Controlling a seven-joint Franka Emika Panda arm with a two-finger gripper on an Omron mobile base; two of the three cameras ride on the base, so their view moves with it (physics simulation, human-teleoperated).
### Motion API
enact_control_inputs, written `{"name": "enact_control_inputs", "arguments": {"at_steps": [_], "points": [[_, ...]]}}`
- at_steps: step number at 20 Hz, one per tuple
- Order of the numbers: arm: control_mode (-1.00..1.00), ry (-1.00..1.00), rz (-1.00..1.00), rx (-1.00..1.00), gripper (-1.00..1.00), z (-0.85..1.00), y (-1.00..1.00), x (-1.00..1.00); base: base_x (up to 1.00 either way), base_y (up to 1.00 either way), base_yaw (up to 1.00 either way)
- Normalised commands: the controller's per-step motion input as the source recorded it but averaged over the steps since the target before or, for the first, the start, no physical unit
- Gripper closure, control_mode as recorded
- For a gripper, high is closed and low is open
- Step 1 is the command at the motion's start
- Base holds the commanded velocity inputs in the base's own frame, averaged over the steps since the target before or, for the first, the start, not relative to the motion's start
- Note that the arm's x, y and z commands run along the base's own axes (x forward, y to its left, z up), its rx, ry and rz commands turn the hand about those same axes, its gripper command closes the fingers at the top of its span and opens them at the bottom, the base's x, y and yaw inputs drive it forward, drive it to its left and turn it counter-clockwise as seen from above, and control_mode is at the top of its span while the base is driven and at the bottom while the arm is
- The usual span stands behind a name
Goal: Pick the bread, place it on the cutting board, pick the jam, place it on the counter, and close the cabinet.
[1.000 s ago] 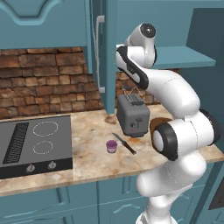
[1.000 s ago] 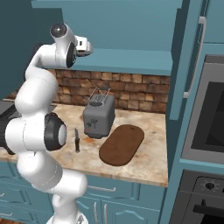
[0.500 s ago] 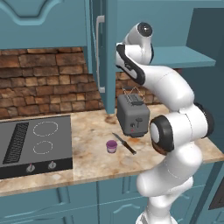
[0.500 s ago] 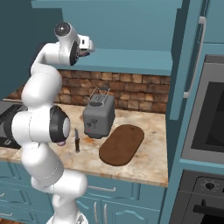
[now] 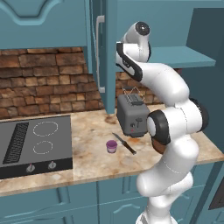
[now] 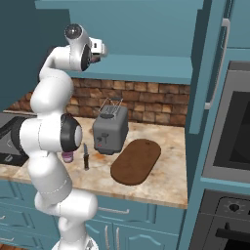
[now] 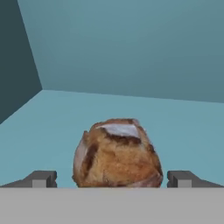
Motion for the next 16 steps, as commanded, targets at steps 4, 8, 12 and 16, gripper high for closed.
{"name": "enact_control_inputs", "arguments": {"at_steps": [4,8,12,16], "points": [[-1.0,0.0,0.0,0.0,-1.0,-0.01,0.0,0.22,0.0,0.0,0.0],[-1.0,0.0,0.0,0.0,-1.0,-0.01,0.0,0.23,0.0,0.0,0.0],[-1.0,0.0,0.0,0.0,-1.0,-0.05,0.01,0.21,0.0,0.0,0.0],[-1.0,0.0,0.0,0.0,-1.0,-0.07,0.0,0.15,0.0,0.0,0.0]]}}
